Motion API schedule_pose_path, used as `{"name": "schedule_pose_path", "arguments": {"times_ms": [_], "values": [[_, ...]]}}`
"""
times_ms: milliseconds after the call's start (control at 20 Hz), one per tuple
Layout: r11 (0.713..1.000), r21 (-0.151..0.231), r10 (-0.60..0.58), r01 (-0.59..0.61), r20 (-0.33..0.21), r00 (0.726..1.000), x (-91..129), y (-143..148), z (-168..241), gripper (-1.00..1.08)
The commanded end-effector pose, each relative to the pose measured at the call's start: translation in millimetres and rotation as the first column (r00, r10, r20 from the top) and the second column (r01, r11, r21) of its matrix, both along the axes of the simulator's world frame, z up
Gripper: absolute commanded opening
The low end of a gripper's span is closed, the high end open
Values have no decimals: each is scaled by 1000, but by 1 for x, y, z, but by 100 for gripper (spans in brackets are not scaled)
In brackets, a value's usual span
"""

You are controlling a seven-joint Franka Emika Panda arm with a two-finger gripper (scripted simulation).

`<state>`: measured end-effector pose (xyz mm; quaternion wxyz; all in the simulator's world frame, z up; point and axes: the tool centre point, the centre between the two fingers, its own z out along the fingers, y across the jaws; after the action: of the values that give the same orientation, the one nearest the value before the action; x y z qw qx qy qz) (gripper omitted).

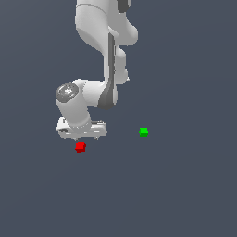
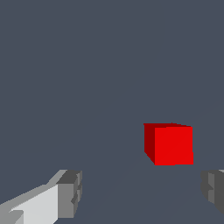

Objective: Stack the red cube on top of the green cube.

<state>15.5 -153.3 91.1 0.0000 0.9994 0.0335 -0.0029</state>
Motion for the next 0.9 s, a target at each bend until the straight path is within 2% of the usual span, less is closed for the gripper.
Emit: {"name": "schedule_pose_path", "arguments": {"times_ms": [0, 350, 850], "values": [[1000, 0, 8, -8, 3, 1000, 4, -17, -8, 100], [1000, 0, 18, -18, 6, 1000, 12, -42, -20, 100], [1000, 0, 17, -17, 5, 1000, 12, -45, -30, 100]]}}
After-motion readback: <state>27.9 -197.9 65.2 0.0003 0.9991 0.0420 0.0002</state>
